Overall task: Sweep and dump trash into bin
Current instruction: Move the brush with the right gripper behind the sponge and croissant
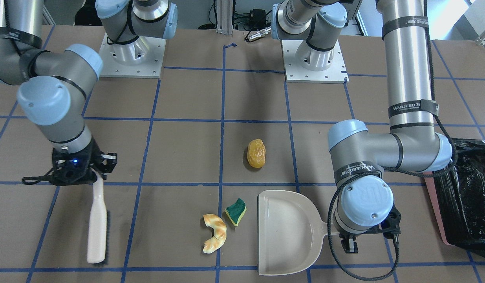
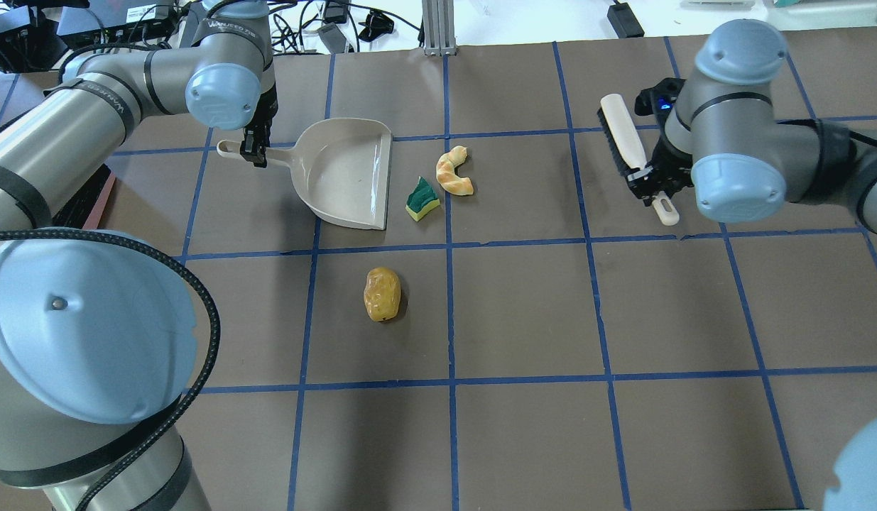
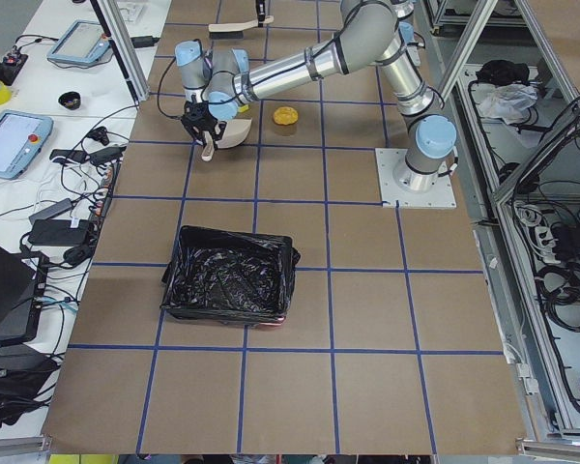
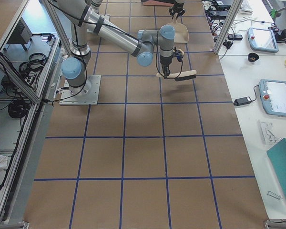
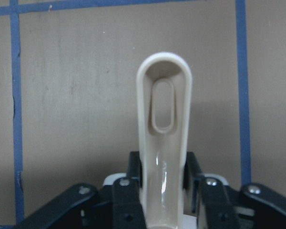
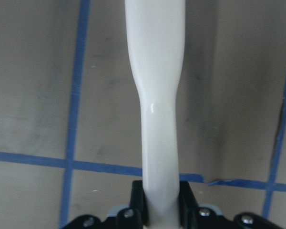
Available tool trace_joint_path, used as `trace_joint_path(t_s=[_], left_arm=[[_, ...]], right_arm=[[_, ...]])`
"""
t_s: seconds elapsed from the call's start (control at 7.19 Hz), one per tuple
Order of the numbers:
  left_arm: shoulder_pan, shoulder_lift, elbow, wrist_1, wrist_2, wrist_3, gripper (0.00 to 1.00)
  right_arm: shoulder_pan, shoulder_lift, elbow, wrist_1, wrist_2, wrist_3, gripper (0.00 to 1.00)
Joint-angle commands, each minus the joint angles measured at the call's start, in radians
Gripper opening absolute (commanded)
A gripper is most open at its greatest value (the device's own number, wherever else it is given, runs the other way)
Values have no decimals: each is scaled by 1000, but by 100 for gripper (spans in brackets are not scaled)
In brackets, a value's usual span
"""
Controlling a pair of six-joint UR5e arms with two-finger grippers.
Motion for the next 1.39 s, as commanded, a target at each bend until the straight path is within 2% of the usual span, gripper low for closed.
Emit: trace_joint_path(t_s=[0.0, 0.14, 0.28, 0.56, 1.11, 1.25], left_arm=[[-40, -20, 28, 0, 46, -70, 0], [-49, -22, 31, -3, 54, -87, 0], [-58, -25, 31, -3, 56, -95, 0], [-78, -25, 31, -17, 57, -138, 0], [-94, -22, 27, -58, 54, -178, 0], [-107, -11, 27, -83, 50, -195, 0]], right_arm=[[149, 8, -45, 99, 23, 282, 12], [156, 8, -74, 149, 67, 310, 12], [162, 17, -86, 167, 69, 343, 12], [282, 49, -88, 149, 68, 549, 12], [376, 165, -195, 148, 71, 708, 11], [416, 198, -217, 113, 81, 749, 11]])
